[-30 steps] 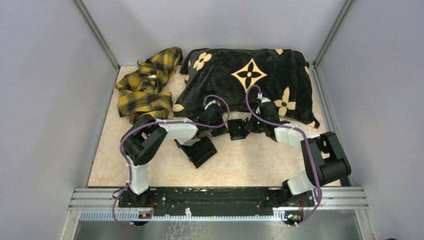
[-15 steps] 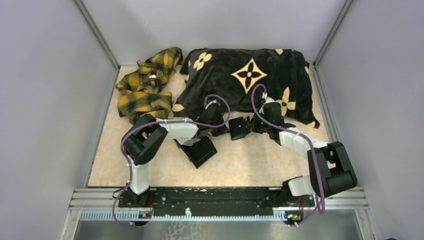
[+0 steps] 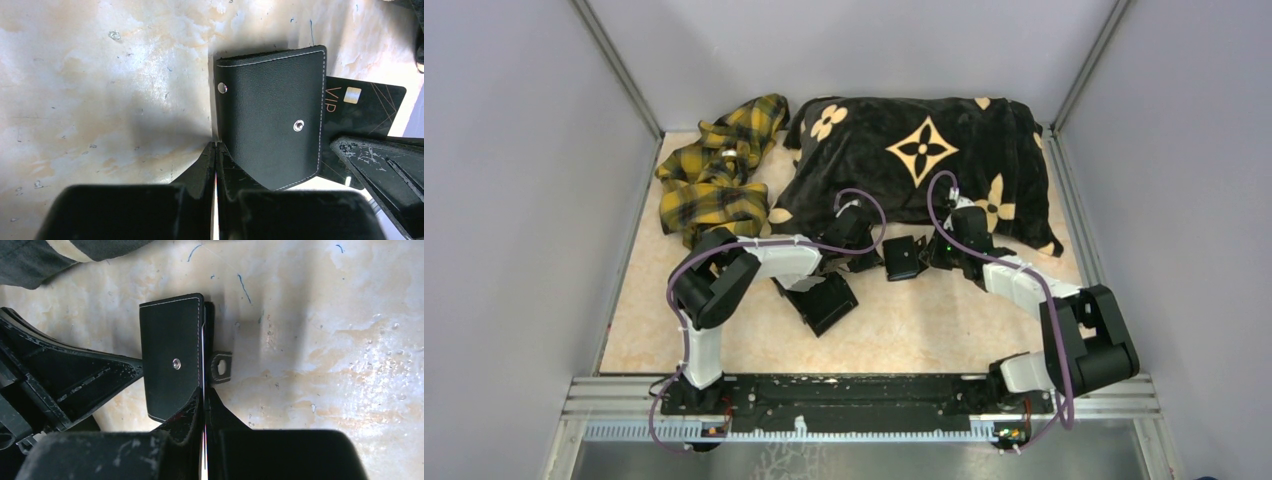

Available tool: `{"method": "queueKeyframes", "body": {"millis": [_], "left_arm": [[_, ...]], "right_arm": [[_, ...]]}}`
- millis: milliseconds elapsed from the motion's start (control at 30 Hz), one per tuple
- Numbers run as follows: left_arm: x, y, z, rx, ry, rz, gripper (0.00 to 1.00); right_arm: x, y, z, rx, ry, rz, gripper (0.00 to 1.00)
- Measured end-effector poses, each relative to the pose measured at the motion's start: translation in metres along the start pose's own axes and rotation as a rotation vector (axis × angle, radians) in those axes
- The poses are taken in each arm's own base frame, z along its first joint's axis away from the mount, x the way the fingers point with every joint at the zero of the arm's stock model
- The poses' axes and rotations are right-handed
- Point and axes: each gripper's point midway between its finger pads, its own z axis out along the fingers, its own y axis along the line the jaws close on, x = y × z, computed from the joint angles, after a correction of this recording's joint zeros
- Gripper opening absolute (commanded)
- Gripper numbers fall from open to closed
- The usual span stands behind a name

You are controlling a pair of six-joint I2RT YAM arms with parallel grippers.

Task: Put the credit cards into the card holder
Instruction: Open the card holder at the center of the board.

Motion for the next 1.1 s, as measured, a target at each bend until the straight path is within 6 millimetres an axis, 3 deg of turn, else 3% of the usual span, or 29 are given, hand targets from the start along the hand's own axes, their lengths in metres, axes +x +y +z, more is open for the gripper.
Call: {"method": "queueKeyframes", "body": {"millis": [1100], "left_arm": [[0.0018,-0.0017,0.0006,0.003,0.004,0.003,0.04]], "right_arm": [[0.0057,-0.0099,0.0082,0.028,0.007,-0.018,0.00]]}}
